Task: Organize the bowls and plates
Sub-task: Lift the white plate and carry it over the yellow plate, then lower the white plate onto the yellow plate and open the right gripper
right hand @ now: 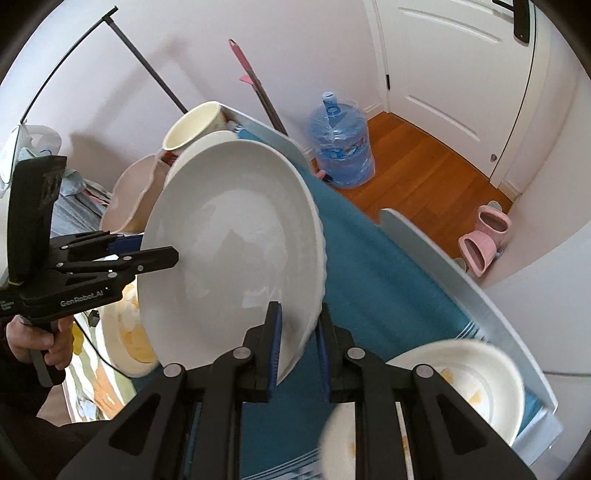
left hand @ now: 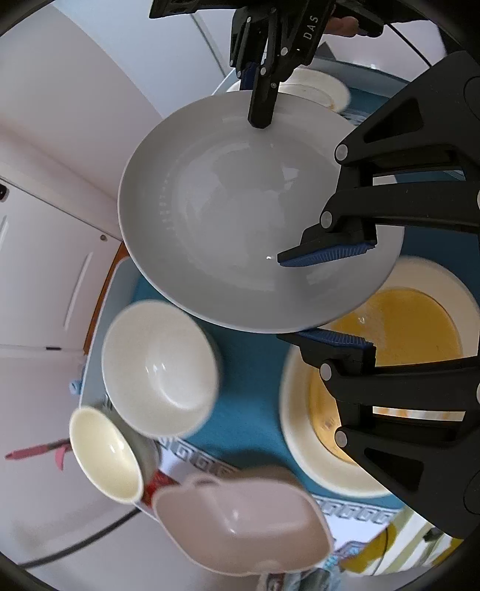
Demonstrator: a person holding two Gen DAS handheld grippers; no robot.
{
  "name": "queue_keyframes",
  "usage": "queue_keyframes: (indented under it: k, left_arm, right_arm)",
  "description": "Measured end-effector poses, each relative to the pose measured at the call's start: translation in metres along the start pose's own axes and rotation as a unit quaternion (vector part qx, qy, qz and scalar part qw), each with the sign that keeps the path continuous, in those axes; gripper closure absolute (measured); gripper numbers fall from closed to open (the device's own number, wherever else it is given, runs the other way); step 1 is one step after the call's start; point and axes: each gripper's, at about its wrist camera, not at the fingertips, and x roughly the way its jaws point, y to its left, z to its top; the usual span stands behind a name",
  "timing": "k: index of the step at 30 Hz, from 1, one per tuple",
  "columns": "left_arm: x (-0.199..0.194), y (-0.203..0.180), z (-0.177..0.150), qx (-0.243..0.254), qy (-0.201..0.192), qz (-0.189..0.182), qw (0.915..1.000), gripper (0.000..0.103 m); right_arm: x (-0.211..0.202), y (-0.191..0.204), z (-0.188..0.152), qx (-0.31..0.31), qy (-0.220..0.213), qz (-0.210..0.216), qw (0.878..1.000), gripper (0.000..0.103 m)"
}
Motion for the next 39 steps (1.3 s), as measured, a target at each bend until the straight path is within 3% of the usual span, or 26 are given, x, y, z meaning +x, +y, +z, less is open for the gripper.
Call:
queue_keyframes:
  k: [10, 19, 29, 39]
  left_arm:
    - [-0.015, 0.067, -0.04, 0.051, 0.037, -0.027, 0.9977, 0.073]
    - [-0.003, 0.107, -0.053, 0.126, 0.07, -0.034, 0.989, 0.073]
    - [0.02, 0.115, -0.06, 0.196, 0.079, -0.035, 0.9768, 0.073]
    - [0.026, 0.097, -0.066, 0.261, 0.058, -0.01, 0.9634, 0.073]
  right_arm:
    - [0.021, 0.086, -0.032, 0.081, 0.011, -0.024, 0.996, 0.087]
    - [0.056, 0.136, -0.07, 0.194, 0.012, -0.032, 0.98, 0.087]
    - [0.062, 0.159, -0.082, 0.25, -0.019, -0.067, 0.966, 0.087]
    - [0.067, 0.174, -0.078, 0.236, -0.017, -0.126, 0.963, 0.087]
